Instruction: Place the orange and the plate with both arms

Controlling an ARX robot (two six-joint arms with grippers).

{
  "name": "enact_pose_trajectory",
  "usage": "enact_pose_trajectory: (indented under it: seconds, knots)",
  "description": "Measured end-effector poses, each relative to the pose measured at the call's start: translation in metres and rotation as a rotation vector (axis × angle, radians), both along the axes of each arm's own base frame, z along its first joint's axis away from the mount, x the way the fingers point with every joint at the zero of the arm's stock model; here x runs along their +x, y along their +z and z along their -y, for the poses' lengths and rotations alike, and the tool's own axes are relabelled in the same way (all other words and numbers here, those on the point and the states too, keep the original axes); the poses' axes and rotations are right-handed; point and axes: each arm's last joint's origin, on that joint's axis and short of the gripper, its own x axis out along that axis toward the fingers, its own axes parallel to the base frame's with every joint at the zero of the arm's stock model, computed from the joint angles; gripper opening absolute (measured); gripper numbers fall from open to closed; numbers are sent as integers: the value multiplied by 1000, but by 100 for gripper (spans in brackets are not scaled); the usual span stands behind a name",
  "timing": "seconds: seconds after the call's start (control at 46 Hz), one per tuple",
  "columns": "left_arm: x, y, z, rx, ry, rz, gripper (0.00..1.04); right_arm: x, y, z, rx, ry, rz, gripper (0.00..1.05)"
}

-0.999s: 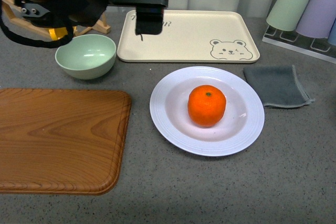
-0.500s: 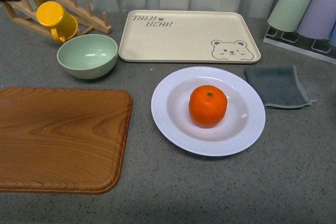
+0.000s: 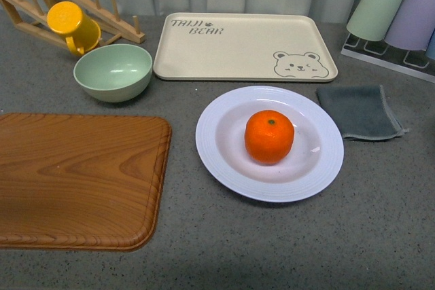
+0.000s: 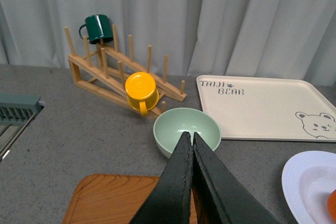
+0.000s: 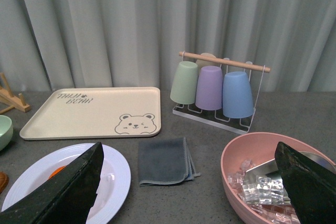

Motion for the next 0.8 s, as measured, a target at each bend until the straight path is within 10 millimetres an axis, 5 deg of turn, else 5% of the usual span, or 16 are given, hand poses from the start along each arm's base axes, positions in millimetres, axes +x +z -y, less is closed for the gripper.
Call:
enact_pose_trajectory:
  seconds: [0.804]
  knots:
    - [-49, 9, -18, -1, 0, 27, 4, 0, 0, 0, 0, 0, 0, 96]
